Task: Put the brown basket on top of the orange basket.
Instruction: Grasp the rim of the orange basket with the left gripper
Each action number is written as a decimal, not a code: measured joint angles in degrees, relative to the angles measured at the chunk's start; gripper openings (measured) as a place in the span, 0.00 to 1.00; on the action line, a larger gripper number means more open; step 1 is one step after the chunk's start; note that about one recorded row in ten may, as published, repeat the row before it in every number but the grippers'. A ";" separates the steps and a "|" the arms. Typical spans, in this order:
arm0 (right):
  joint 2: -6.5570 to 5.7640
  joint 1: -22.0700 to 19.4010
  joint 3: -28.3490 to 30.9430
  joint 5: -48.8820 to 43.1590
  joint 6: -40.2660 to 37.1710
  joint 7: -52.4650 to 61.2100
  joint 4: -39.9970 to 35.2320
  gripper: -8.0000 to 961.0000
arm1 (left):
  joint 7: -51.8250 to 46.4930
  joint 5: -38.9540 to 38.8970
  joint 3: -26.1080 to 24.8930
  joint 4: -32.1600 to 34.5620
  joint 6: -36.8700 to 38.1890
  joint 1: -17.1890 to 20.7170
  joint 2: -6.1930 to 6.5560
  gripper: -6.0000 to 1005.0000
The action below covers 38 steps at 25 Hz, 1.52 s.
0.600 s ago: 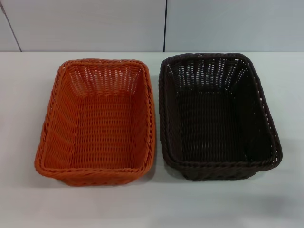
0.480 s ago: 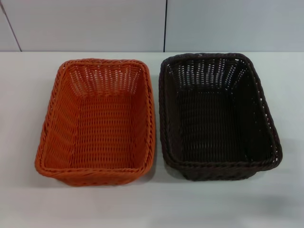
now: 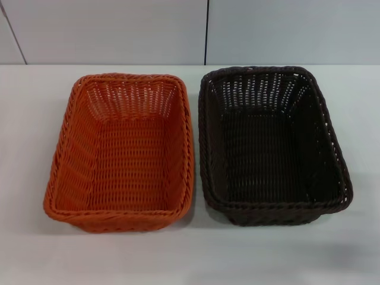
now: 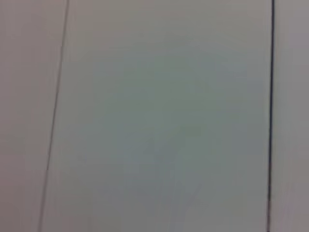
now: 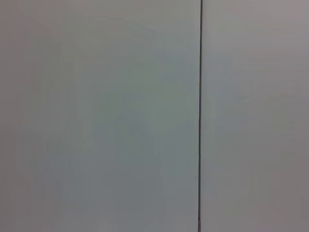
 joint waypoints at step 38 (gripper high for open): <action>-0.08 0.21 0.26 1.25 -3.10 0.00 1.18 0.75 | 15.80 9.97 -4.18 -87.57 -137.48 -1.35 0.06 0.68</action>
